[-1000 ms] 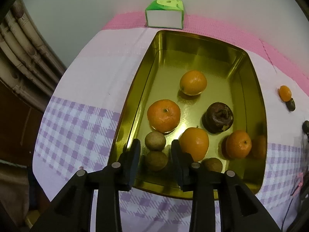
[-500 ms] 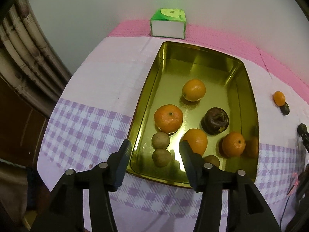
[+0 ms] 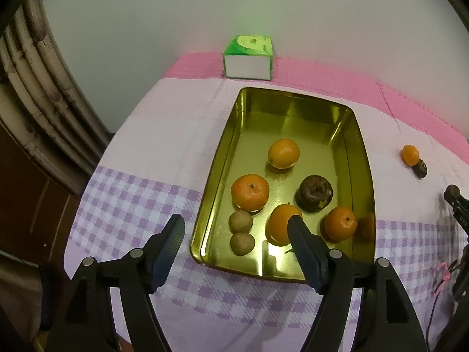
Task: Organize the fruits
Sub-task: 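Carry the dark passion fruit over the tin with the right gripper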
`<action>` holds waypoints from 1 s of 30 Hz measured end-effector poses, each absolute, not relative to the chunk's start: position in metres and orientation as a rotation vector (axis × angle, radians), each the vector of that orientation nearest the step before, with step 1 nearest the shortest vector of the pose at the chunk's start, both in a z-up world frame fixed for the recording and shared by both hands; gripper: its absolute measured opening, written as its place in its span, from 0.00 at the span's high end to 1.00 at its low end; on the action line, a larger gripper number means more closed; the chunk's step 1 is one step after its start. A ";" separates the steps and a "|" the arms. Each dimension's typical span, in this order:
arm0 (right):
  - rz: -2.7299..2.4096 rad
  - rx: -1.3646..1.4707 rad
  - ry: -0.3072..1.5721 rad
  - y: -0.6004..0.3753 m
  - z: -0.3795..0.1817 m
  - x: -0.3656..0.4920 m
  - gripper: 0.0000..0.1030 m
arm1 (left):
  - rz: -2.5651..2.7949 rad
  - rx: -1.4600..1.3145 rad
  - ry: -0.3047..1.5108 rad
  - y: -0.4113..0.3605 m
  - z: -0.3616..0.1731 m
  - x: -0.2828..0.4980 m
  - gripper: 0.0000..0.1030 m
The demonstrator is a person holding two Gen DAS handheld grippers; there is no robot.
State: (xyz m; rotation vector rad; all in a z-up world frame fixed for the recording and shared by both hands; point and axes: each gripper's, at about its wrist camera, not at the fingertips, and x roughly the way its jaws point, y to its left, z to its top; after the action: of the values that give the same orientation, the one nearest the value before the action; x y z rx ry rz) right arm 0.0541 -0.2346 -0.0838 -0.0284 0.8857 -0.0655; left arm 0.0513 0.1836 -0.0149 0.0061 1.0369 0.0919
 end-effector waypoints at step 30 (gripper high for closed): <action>0.547 -0.156 0.844 0.030 -0.036 0.055 0.64 | 0.287 -0.109 0.991 0.241 -0.002 0.016 0.20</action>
State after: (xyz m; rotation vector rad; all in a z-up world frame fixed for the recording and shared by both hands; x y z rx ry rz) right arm 0.0550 0.0302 -0.0359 -0.1558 0.8437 0.5474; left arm 0.0162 0.2413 -0.0018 -0.1090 0.9910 0.2867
